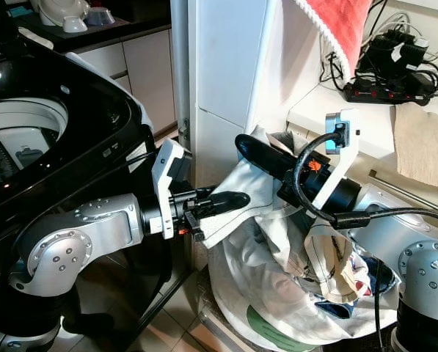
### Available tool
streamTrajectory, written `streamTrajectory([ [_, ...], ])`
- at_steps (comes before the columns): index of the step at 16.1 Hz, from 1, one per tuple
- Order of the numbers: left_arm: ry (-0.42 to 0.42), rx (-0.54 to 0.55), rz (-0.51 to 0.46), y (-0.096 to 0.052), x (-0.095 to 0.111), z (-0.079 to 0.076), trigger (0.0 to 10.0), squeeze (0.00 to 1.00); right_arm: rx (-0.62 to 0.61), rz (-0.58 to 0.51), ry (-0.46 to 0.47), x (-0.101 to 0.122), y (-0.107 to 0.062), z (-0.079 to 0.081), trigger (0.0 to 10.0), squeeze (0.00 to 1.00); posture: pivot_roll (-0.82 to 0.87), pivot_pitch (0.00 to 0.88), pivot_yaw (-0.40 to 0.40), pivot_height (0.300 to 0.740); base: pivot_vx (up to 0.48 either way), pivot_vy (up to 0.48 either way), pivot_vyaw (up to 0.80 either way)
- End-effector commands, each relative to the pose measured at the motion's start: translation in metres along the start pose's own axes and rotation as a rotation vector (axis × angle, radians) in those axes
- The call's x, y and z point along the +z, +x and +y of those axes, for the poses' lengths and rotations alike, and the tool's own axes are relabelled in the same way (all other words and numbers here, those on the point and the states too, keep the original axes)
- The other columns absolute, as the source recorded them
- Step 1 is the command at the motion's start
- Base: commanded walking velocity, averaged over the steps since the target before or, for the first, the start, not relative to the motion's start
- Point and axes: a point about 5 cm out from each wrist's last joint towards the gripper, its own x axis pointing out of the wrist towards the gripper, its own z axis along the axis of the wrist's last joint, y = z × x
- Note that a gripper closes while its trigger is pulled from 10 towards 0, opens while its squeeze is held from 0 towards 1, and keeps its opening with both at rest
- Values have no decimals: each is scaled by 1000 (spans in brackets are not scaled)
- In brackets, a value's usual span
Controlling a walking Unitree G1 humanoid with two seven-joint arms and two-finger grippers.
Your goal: Clothes washing
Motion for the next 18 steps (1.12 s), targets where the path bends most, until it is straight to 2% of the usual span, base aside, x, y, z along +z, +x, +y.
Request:
streamTrajectory([
  [1,-7,41,-12,-2,-1,7,0,0,2,-17,-51,5,-2,4,0,0,-64,0,-15,740,0,0,0],
  [2,-9,61,-27,-4,1,10,0,0,-8,-18,-64,6,-2,3,5333,349,-63,0,-17,740,0,0,0],
  [3,-9,68,-33,-4,1,11,0,0,-12,-19,-69,6,-2,2,5333,349,-63,0,-17,740,0,0,0],
  [4,-8,90,-45,-5,3,14,0,0,-15,-24,-72,8,-2,2,10000,1000,-61,0,-19,740,0,0,0],
  [8,86,178,-163,-19,31,27,0,0,33,-59,-83,15,-11,6,10000,1000,-60,0,-25,740,0,0,0],
  [9,240,267,-245,-37,69,38,0,0,176,-87,-49,19,-20,21,10000,1000,-50,0,-29,740,0,0,0],
  [10,397,336,-307,-53,104,42,0,0,278,-102,-35,20,-25,33,10000,1000,-44,0,-32,740,0,0,0],
  [11,531,421,-383,-68,140,43,0,0,229,-109,-34,20,-23,28,10000,0,-40,0,-32,740,0,0,0],
  [12,659,528,-452,-84,173,43,0,0,183,-95,-50,17,-21,23,10000,0,-34,0,-32,740,0,0,0],
  [13,868,740,-570,-115,226,37,0,0,122,-74,-80,13,-18,15,10000,0,-25,0,-32,740,0,0,0],
  [14,1080,979,-657,-149,270,23,0,0,80,-72,-98,12,-16,10,10000,0,-18,0,-34,740,0,0,0],
  [15,1214,1110,-704,-166,291,11,0,0,64,-72,-102,11,-15,8,10000,0,-17,0,-34,740,0,0,0],
  [16,1408,1231,-764,-184,315,-13,0,0,35,-70,-109,11,-15,5,10000,0,-13,0,-30,740,0,0,0],
  [17,1544,1321,-745,-190,328,-24,0,0,21,-77,-117,12,-13,3,10000,0,-8,0,-30,740,0,0,0],
  [18,1610,1415,-674,-193,327,-13,0,0,13,-79,-118,10,-12,2,10000,0,-10,0,-23,740,0,0,0],
])
